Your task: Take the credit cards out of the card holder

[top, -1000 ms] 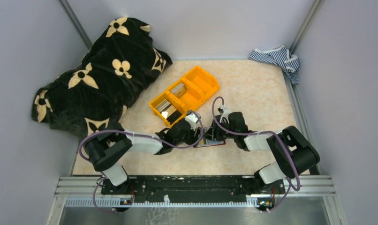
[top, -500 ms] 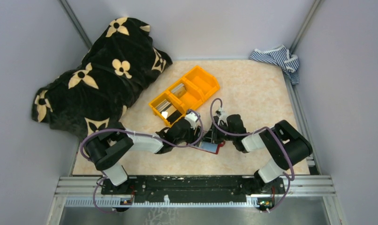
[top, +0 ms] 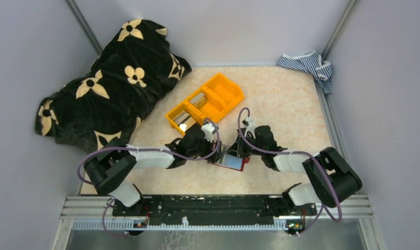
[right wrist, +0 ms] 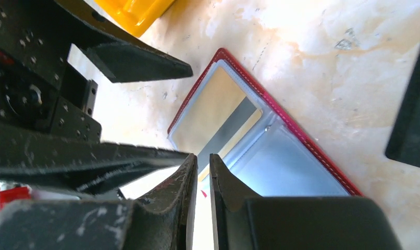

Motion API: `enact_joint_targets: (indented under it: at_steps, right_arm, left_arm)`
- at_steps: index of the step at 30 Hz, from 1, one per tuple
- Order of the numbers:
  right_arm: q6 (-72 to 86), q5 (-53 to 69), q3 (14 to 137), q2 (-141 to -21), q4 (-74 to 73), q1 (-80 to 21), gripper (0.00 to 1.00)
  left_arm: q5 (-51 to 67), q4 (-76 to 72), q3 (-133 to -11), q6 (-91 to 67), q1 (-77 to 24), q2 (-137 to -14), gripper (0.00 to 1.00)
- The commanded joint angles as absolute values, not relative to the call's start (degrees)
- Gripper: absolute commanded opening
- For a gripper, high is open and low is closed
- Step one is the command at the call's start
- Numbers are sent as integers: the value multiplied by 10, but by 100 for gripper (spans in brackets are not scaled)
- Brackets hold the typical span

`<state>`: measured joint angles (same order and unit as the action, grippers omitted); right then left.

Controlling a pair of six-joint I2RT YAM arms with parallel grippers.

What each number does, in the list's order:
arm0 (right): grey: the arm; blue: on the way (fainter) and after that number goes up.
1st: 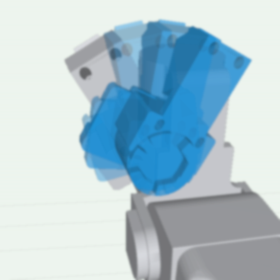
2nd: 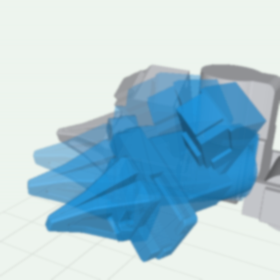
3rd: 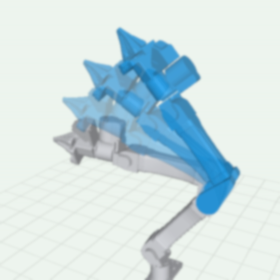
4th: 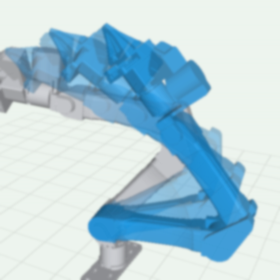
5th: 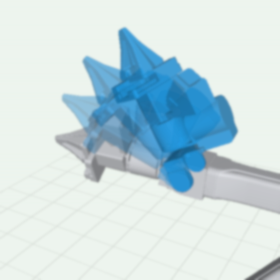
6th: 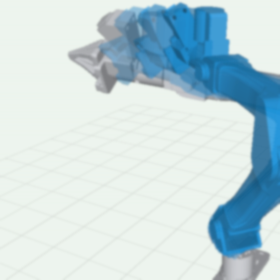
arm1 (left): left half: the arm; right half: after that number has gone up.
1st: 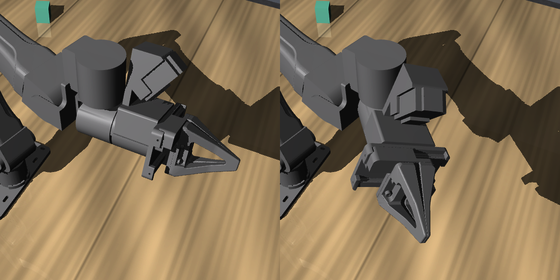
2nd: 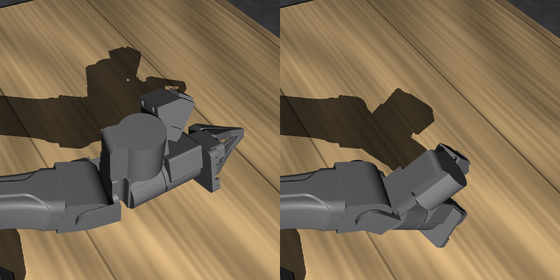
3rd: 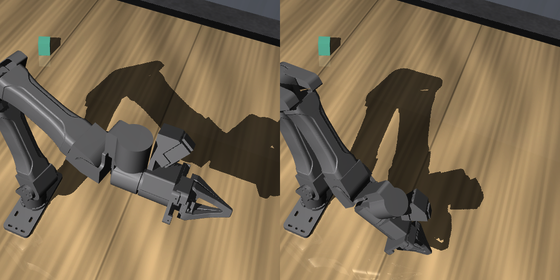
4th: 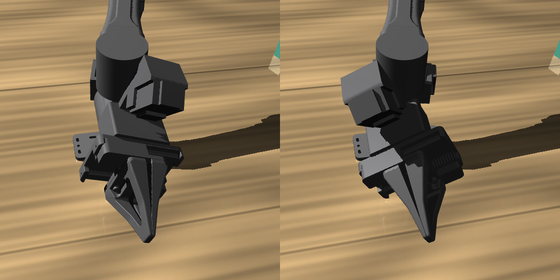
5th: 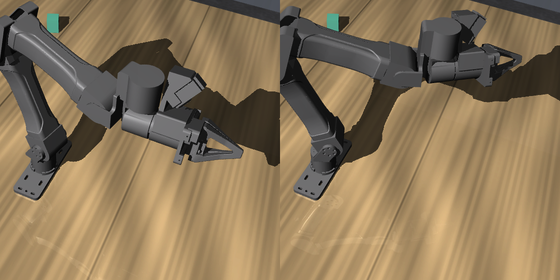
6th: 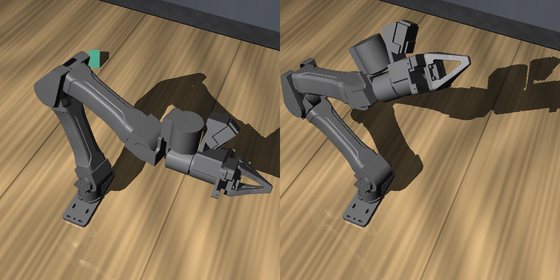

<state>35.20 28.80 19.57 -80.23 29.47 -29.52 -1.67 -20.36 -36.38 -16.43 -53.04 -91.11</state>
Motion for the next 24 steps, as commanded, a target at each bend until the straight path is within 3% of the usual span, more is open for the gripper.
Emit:
enact_joint_targets:
  at_steps: [1, 9, 24]
  right_arm:
    - [302, 227, 224, -740, 206, -298, 16]
    - [303, 205, 215, -726, 183, -290, 17]
    - [283, 191, 199, -712, 148, -256, 14]
  left_arm:
    - [79, -197, -379, -173, -504, -886, 82]
    - [148, -182, -421, -160, -504, -892, 68]
    - [180, -163, -416, -185, -498, -933, 68]
